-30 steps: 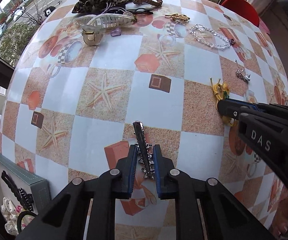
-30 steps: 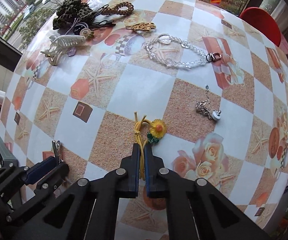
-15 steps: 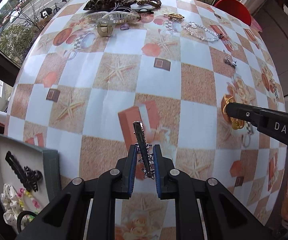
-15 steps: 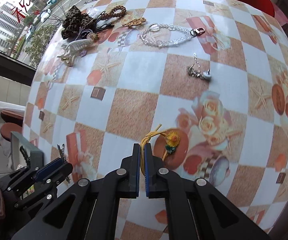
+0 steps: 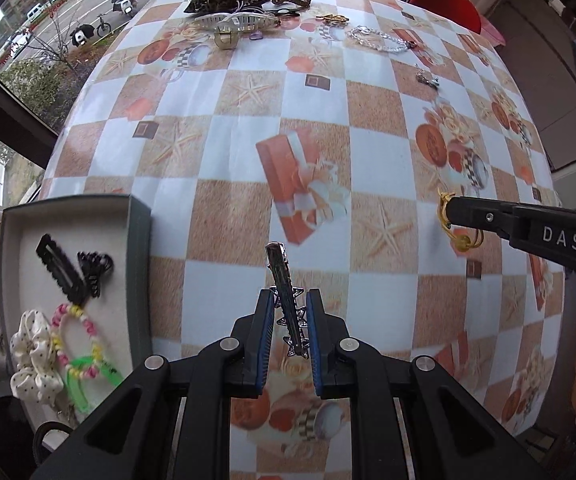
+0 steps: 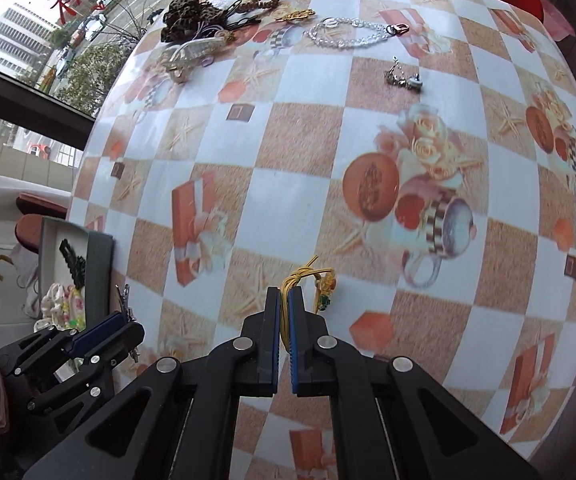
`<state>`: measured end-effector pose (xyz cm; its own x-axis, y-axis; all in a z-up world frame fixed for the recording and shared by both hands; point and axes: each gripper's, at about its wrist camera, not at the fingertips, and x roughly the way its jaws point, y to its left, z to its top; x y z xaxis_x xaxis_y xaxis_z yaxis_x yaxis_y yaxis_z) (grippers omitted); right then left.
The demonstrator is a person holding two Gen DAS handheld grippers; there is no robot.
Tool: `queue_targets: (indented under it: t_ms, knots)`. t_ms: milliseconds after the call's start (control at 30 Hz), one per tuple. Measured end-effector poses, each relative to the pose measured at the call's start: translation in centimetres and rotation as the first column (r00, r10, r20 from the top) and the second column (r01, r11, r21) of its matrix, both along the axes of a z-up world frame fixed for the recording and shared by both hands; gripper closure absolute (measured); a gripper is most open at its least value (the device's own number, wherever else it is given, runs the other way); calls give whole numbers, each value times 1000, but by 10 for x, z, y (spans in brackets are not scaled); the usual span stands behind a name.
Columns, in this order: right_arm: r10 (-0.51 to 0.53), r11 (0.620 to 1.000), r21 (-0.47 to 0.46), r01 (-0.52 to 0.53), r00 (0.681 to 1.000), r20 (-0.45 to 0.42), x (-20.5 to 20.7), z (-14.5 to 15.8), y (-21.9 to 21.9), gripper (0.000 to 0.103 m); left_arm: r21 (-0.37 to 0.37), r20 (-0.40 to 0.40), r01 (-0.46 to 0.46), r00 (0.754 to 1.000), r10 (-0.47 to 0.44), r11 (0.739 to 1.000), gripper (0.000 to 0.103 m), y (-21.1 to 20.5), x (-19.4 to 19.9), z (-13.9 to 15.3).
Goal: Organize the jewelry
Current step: 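Carry the silver barrette and yellow flower hair tie over the tray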
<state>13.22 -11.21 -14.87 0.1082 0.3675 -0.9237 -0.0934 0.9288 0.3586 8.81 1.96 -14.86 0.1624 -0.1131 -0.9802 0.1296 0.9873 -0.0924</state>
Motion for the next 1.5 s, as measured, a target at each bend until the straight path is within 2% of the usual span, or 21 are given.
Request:
queue_targets:
  t_ms: [400,700,1200,1500]
  knots:
    - [39,999,10,-39,999,-6,-50,24,31,99,4,11,-41,999,41,999,83,48,-49,25]
    - [74,997,14,-74,997,11,-71,45,61,99,1,22,-81,996,81,997,83,86,-73,35]
    - [175,984,16,-177,982,64,-78,78,121,99,14,42,-180,983,179,984,83,150,-96,42]
    - [261,965,21,-263,962,84,-75,90,165,99,25,17,-279,960,279,960,83,194,-118,31]
